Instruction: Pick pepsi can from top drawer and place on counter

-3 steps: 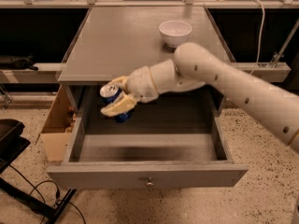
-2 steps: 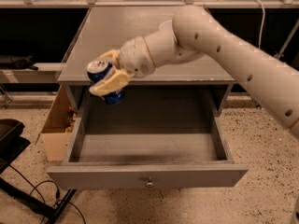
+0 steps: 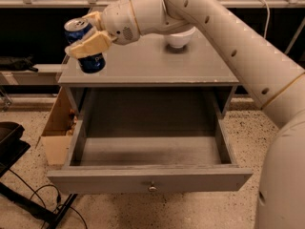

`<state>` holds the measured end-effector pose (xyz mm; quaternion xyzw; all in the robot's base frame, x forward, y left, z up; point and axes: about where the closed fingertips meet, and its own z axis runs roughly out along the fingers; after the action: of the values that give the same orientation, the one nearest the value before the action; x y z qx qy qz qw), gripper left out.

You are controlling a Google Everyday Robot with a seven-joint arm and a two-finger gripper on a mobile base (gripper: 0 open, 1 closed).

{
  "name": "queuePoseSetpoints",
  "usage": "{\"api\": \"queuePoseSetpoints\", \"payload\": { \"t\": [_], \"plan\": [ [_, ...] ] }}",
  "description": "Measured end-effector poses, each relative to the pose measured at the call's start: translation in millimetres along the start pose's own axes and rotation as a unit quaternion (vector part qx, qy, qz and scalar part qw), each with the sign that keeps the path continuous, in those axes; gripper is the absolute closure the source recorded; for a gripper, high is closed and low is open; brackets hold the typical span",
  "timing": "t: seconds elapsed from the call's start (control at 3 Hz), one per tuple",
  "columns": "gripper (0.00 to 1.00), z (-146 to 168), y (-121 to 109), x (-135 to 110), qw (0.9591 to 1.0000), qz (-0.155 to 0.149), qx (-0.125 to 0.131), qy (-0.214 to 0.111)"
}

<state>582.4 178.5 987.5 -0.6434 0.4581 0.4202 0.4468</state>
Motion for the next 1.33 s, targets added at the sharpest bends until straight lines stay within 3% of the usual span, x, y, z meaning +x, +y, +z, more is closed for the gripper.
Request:
{"api": "queuePoseSetpoints", "payload": {
  "t": [0.33,0.67,1.33],
  "plan": [
    [1.0,23.2,-58.4,20.4,0.9977,0.022,0.064,-0.005],
    [1.0,34.9,-89.3,44.4,0.9933,0.031,0.111,-0.001],
    [1.0,23.9,-118.5,106.4,0.9841,0.013,0.177,-0.013]
  ]
}}
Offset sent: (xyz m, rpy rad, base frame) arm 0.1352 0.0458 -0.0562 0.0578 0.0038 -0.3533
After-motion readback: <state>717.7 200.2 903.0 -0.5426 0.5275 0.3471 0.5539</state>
